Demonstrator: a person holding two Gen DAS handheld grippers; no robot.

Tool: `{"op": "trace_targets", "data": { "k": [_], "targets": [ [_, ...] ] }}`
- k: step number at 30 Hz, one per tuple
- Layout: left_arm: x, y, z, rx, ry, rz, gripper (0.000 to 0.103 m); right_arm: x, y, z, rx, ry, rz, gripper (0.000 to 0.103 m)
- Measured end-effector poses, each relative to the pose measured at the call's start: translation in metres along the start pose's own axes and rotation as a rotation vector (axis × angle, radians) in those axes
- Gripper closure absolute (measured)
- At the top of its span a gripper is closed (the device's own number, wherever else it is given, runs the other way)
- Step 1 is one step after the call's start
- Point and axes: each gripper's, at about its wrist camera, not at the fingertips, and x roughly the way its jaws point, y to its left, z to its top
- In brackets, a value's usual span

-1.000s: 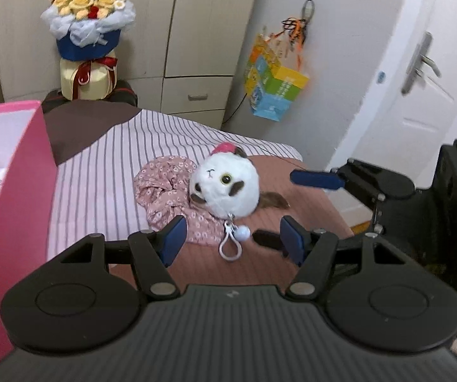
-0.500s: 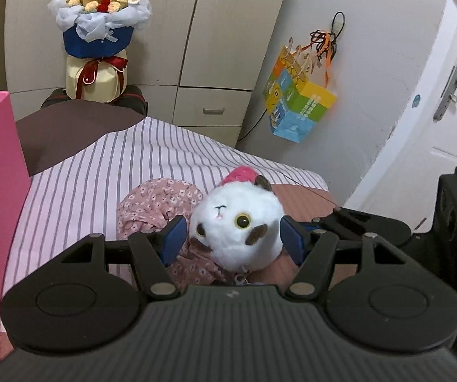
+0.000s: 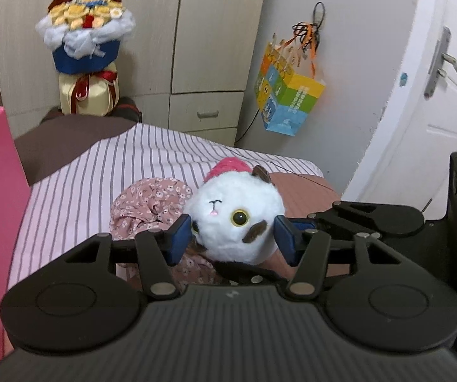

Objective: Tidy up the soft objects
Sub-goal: 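Close the left tool on the white owl plush, then lift the white owl plush with the left tool and carry it over the pink box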

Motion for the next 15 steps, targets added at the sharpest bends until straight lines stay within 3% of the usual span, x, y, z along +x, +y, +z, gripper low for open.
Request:
{"op": "trace_targets", "data": {
  "k": [8, 11, 15],
  "targets": [
    [-0.039, -0.015, -0.007, 0.041, -0.055, -0.014, 0.047, -0.036, 0.013, -0.001, 0.043, -0.043, 0.008, 0.042],
    [-0.049, -0.024, -0.01, 0.049, -0.002, 0.018, 0.047, -0.048, 0.022, -0.004, 0.058, -0.049, 0.003, 0.04],
    [-0.069, -0.037, -0.016, 0.093, 0.008, 0.034, 0.048, -0.064, 0.04, -0.012, 0.051, -0.062, -0.019, 0.04]
  ]
}}
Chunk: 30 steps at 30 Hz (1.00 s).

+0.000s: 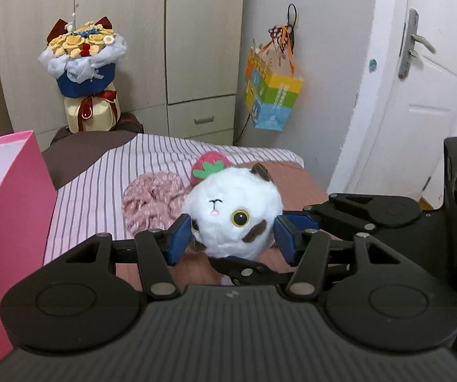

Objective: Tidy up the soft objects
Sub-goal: 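Lift the white owl plush with the left tool and carry it over the pink box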

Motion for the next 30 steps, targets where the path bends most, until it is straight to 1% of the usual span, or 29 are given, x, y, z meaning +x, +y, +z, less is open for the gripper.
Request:
{"op": "trace_targets", "data": {
  "k": [2, 6, 9, 11, 13, 15, 19, 21, 24, 30],
  "targets": [
    [-0.008, -0.002, -0.003, 0.006, 0.007, -0.005, 0.048, -0.008, 0.006, -0.003, 0.01, -0.004, -0.004, 0.04],
    [-0.024, -0.002, -0.011, -0.003, 0.035, -0.016, 0.048, -0.021, 0.014, -0.01, 0.057, 0.008, 0.016, 0.04],
    [-0.037, -0.003, -0.02, 0.006, 0.051, -0.031, 0.048, -0.03, 0.023, -0.015, 0.072, 0.028, 0.026, 0.04],
    [-0.045, 0.0, -0.025, 0.0, 0.079, -0.045, 0.048, -0.037, 0.03, -0.018, 0.092, 0.056, 0.037, 0.04],
    [-0.053, 0.001, -0.026, 0.012, 0.117, -0.045, 0.048, -0.042, 0.034, -0.02, 0.122, 0.09, 0.072, 0.04],
    [-0.064, 0.005, -0.026, 0.029, 0.131, -0.051, 0.048, -0.05, 0.041, -0.023, 0.14, 0.101, 0.113, 0.04],
    [-0.08, 0.015, -0.027, 0.002, 0.158, -0.082, 0.048, -0.065, 0.051, -0.02, 0.151, 0.092, 0.131, 0.04],
    [-0.09, 0.021, -0.027, -0.014, 0.166, -0.099, 0.048, -0.07, 0.058, -0.018, 0.138, 0.101, 0.138, 0.04],
    [-0.103, 0.03, -0.029, -0.042, 0.18, -0.122, 0.048, -0.078, 0.07, -0.013, 0.079, 0.111, 0.146, 0.04],
    [-0.13, 0.043, -0.035, -0.081, 0.208, -0.128, 0.048, -0.091, 0.097, 0.002, -0.043, 0.152, 0.171, 0.04]
  ]
}}
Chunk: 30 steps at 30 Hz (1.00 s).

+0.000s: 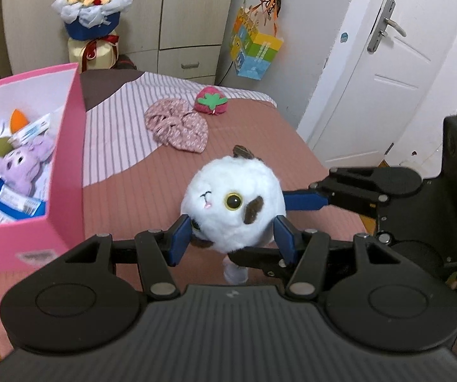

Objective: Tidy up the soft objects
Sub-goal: 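Lift the white owl plush with the left tool and carry it over the pink box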

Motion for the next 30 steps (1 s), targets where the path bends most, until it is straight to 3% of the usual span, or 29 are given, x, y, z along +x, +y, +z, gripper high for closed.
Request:
{"op": "trace_targets", "data": {
  "k": [5, 18, 30],
  "targets": [
    [-0.029, 0.014, -0.008, -0.057, -0.008, 0.003, 0.048, -0.013, 0.029, 0.013, -0.092, 0.022, 0.013, 0.04],
    [-0.093, 0.069, -0.005, -0.213, -0.102, 0.049, 0.048, -0.011, 0.095, 0.064, -0.197, -0.048, 0.063, 0.038],
    [-0.096, 0.132, 0.029, -0.268, -0.213, 0.148, 0.048, 0.047, 0.094, 0.115, -0.107, -0.121, 0.132, 0.037]
  ]
}}
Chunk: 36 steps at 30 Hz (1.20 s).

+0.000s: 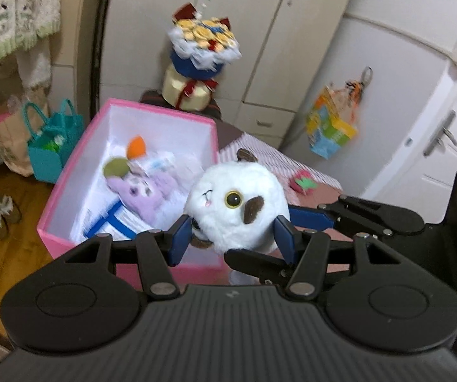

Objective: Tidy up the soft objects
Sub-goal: 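Lift the white owl plush with the left tool and carry it over the pink box, then open the left tool to drop the owl plush into the pink box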

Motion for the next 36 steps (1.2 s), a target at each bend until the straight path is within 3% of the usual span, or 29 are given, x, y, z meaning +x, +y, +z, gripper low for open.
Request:
{"op": "trace_targets", "data": {
  "k": [6, 15, 20, 25, 31, 36],
  "targets": [
    [0.021, 0.024, 0.019, -0.002, -0.011, 0.055, 0.048, 0.043, -0.014, 0.016, 0.066, -0.01, 0.062, 0.037],
    [0.063, 0.055, 0.02, -0.042, 0.05, 0.101, 0.048, 0.103, -0.032, 0.016, 0.069, 0.085, 0.12, 0.035],
    [0.089, 0.068, 0.015, -0.059, 0.104, 0.103, 0.048, 0.125, -0.029, 0.011, -0.018, 0.124, 0.077, 0.035],
    [0.092, 0.066, 0.012, -0.062, 0.124, 0.073, 0.048, 0.124, -0.023, 0.008, -0.124, 0.116, 0.003, 0.031],
    [0.068, 0.055, 0.01, -0.007, 0.068, 0.053, 0.047, 0.106, -0.027, 0.01, -0.097, 0.123, -0.038, 0.03],
    [0.044, 0.043, 0.005, 0.07, 0.038, 0.044, 0.047, 0.078, -0.035, 0.001, -0.052, 0.115, -0.014, 0.029]
  ]
}}
